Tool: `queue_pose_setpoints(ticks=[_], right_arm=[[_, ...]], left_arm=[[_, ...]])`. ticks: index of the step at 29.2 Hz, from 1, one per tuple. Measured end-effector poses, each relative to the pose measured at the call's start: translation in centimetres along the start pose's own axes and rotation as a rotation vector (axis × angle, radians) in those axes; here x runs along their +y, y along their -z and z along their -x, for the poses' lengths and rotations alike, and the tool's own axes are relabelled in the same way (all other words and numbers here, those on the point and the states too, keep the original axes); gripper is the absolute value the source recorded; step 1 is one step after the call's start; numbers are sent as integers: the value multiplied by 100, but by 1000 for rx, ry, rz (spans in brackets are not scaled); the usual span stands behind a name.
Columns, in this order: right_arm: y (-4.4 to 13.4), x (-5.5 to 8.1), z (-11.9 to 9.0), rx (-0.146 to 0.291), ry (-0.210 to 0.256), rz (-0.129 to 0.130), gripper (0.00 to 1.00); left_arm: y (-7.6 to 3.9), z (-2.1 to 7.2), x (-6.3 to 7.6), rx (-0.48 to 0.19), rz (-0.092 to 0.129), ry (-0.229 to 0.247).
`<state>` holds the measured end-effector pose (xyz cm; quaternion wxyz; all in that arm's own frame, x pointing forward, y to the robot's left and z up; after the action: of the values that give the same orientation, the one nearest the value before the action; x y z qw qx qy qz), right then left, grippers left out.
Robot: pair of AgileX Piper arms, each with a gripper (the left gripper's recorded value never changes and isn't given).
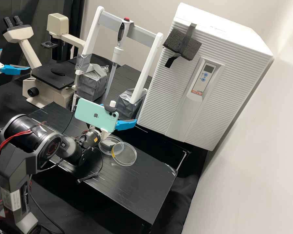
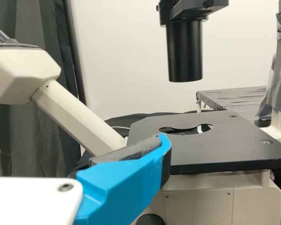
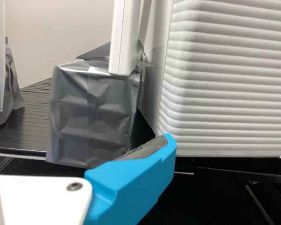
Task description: Open the bottle
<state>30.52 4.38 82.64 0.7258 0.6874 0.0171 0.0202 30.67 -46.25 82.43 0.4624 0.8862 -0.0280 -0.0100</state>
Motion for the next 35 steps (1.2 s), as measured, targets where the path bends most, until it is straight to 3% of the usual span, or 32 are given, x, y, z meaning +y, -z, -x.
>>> queue_pose_setpoints(ticks=[12,15,20,22,26,29,35], right_arm=[[0,0,0,0,0,0,100],[0,0,0,0,0,0,100],[0,0,0,0,0,0,100],[0,0,0,0,0,0,100],[0,0,0,0,0,0,100],[0,0,0,0,0,0,100],[0,0,0,0,0,0,100]], left_arm=[[-7,4,-5,-8,-6,2],[-34,51,-21,-38,9,11],[-157,243,29,-168,54,-3],[-199,339,61,-241,61,-23],[-235,541,123,-360,109,-57],[-232,683,132,-398,126,-40],[-254,935,120,-434,191,-4]])
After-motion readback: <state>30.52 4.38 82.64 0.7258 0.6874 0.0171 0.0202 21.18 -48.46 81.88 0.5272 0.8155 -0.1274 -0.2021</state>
